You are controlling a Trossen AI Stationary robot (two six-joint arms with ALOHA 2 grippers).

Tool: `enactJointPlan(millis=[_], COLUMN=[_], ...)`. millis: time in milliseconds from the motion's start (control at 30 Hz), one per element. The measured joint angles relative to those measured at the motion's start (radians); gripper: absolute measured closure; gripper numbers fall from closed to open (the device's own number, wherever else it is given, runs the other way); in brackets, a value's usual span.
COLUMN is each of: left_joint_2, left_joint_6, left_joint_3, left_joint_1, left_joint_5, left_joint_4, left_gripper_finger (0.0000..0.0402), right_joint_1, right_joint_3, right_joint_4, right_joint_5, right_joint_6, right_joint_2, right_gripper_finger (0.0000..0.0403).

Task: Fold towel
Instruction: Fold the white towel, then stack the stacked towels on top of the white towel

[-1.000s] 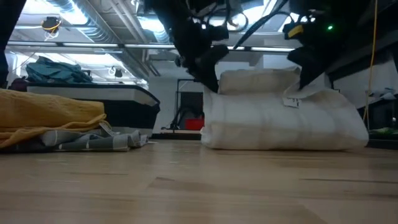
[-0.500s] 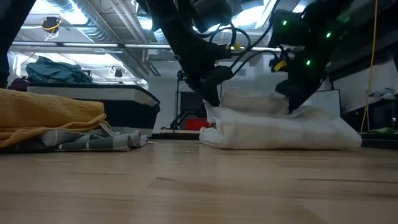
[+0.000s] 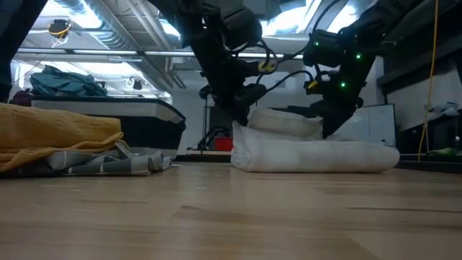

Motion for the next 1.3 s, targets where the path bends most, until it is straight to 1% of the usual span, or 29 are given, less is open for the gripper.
enactJointPlan(millis=[100, 233, 367, 533, 667, 800, 867, 967, 1033, 1167, 1300], left_joint_2=[0.0, 0.008, 0.019, 0.051, 0.065, 0.062, 0.059, 0.057, 0.057, 0.057, 0.058], left_joint_6=[-0.016, 0.039, 0.07, 0.026, -0.024, -0.025, 0.001, 0.045, 0.075, 0.14, 0.209], left_joint_3=[0.0, -0.002, -0.002, -0.002, -0.002, 0.0, 0.0, 0.0, 0.0, 0.0, 0.0], left_joint_1=[0.009, 0.011, 0.01, 0.009, 0.004, -0.013, -0.024, -0.04, -0.049, -0.07, -0.091], left_joint_5=[0.0, -0.008, -0.009, -0.006, 0.003, 0.064, 0.12, 0.21, 0.241, 0.244, 0.244], left_joint_4=[0.0, -0.016, -0.036, -0.058, -0.058, -0.074, -0.115, -0.21, -0.289, -0.42, -0.468], left_gripper_finger=[0.0385, 0.0365, 0.033, 0.0284, 0.027, 0.0281, 0.029, 0.0301, 0.0306, 0.0308, 0.0301], right_joint_1=[-0.023, -0.036, -0.035, -0.034, -0.034, -0.033, -0.033, -0.032, -0.032, -0.032, -0.031], right_joint_3=[0.0, -0.002, -0.002, -0.002, -0.002, -0.002, -0.002, -0.001, -0.001, -0.001, 0.0], right_joint_4=[0.027, 0.0, -0.071, -0.18, -0.208, -0.215, -0.217, -0.226, -0.243, -0.273, -0.27], right_joint_5=[-0.004, 0.003, -0.06, -0.071, -0.063, -0.166, -0.239, -0.321, -0.344, -0.365, -0.371], right_joint_6=[-0.008, -0.007, -0.006, 0.042, 0.074, 0.094, 0.093, 0.087, 0.067, 0.016, -0.016], right_joint_2=[0.0, 0.0, 0.0, 0.0, 0.0, 0.0, 0.0, 0.0, 0.0, 0.0, -0.016], right_gripper_finger=[0.039, 0.0361, 0.0324, 0.027, 0.0241, 0.0237, 0.024, 0.0242, 0.0242, 0.0242, 0.0242])
